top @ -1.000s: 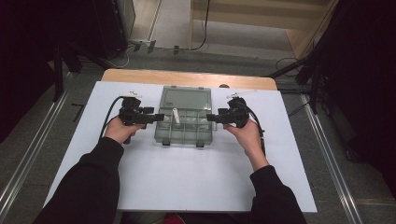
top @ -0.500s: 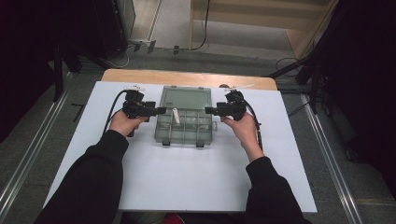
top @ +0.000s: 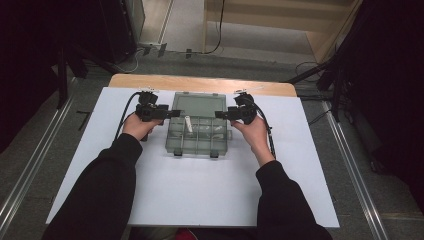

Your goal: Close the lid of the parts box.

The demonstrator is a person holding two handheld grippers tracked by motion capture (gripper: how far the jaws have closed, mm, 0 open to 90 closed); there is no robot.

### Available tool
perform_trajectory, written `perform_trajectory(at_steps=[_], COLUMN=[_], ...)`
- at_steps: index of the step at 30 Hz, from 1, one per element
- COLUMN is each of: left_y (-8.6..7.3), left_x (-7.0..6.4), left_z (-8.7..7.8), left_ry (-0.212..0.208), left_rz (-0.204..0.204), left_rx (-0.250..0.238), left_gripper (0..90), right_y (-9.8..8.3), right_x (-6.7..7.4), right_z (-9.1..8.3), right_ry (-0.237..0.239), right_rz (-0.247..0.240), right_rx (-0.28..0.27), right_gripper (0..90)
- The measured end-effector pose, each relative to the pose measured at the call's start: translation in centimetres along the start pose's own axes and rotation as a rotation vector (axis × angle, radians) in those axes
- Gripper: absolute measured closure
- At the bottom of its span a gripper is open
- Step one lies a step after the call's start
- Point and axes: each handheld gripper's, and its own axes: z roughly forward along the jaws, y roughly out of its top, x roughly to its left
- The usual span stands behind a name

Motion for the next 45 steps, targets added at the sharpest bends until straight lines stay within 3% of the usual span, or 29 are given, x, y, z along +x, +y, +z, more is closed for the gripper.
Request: perform_trajectory(at_steps=[4, 7, 18, 26, 36, 45], left_y=[0.0, 0.2, 0.5, 0.2, -0.2, -0.5], left_x=[0.4, 0.6, 1.0, 0.9, 1.1, 1.1], left_z=[0.4, 1.0, 2.1, 3.0, 3.7, 4.4], left_ry=[0.008, 0.036, 0.079, 0.1, 0.108, 0.103], left_rz=[-0.019, -0.014, -0.031, -0.029, -0.051, -0.064], left_rx=[-0.013, 0.012, -0.018, -0.012, -0.003, 0.008], left_gripper=[29.2, 29.2, 29.2, 29.2, 29.1, 28.9], right_y=[0.1, 0.2, 0.2, 0.0, -0.2, -0.4], right_x=[-0.3, -0.6, -1.0, -1.1, -1.3, -1.6], right_z=[0.5, 1.0, 2.4, 3.0, 3.6, 4.0], right_ry=[-0.008, -0.011, -0.059, -0.074, -0.081, -0.08], right_rz=[0.009, 0.029, 0.039, 0.055, 0.078, 0.128], right_rx=[-0.006, -0.003, -0.001, 0.013, 0.009, 0.013], right_gripper=[29.0, 29.1, 29.2, 29.2, 28.3, 29.3])
